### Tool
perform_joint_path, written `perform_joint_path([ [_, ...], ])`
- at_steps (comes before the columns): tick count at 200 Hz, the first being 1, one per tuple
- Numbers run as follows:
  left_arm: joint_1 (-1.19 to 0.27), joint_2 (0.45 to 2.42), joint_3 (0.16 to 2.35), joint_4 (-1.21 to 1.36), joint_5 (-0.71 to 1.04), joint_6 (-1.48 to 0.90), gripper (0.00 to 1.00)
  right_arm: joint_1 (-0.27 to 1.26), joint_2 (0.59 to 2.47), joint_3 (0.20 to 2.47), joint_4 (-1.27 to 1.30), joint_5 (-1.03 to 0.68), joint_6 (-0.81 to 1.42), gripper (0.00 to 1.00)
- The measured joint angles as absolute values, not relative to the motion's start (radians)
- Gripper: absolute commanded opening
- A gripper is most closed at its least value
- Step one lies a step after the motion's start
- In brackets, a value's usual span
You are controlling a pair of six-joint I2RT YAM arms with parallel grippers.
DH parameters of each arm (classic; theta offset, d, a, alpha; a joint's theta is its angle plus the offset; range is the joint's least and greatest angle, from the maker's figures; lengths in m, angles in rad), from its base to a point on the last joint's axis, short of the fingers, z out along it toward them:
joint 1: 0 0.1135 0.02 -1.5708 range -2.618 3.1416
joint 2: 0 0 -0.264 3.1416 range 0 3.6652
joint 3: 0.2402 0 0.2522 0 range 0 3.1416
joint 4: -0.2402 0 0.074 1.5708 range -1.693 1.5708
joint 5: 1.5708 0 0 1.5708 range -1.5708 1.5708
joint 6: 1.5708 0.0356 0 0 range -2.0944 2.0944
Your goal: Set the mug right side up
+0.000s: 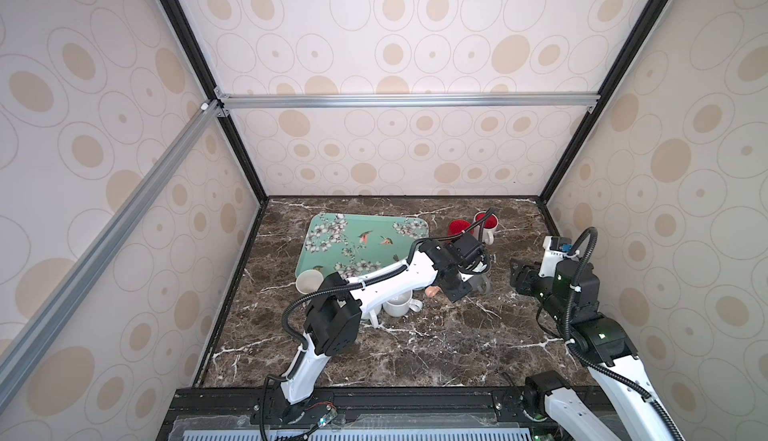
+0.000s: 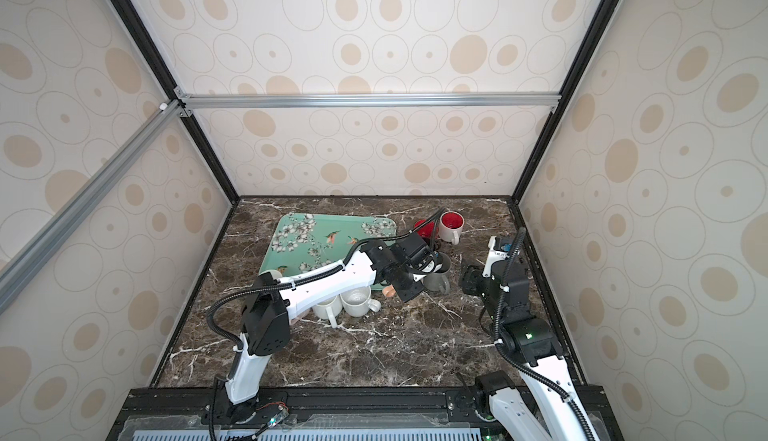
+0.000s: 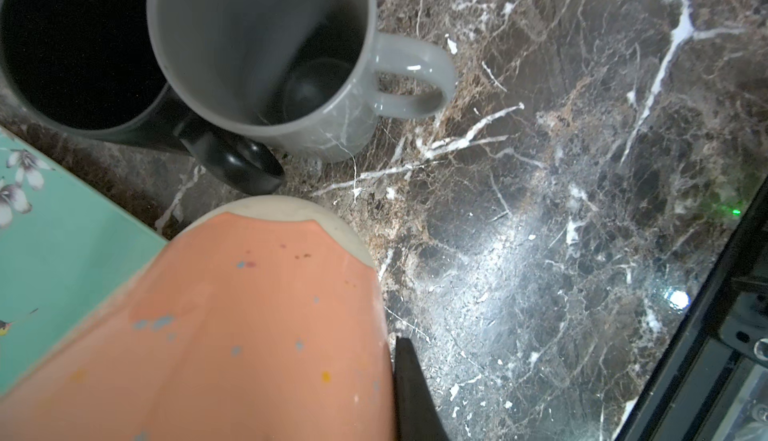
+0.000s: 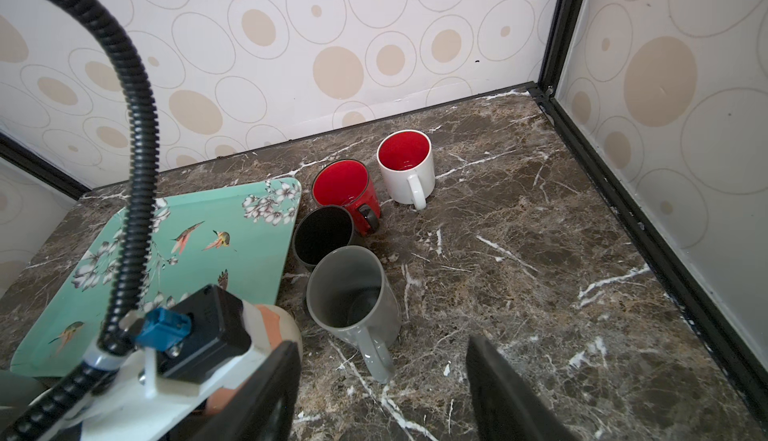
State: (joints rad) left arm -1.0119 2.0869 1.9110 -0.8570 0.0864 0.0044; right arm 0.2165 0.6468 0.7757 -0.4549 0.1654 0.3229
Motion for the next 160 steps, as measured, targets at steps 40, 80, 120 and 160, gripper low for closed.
perform_joint_path([
  [40, -1.018, 2.088, 1.91, -0.883, 0.08, 0.028, 0.0, 0.216, 0.647, 0.775, -0.442, 0.161, 0.323, 0.67],
  [80, -1.044, 2.156, 1.982, -0.953, 0.048, 0.072, 0.0, 0.216, 0.646, 0.775, -0.441, 0.161, 0.323, 0.67],
  [120, -1.074, 2.283, 2.087, -1.028, 0.013, 0.122, 0.0, 0.216, 0.646, 0.775, -0.44, 0.161, 0.323, 0.67],
  [160, -1.08, 2.316, 2.102, -1.078, -0.008, 0.167, 0.0, 0.216, 0.646, 0.776, -0.429, 0.161, 0.319, 0.67],
])
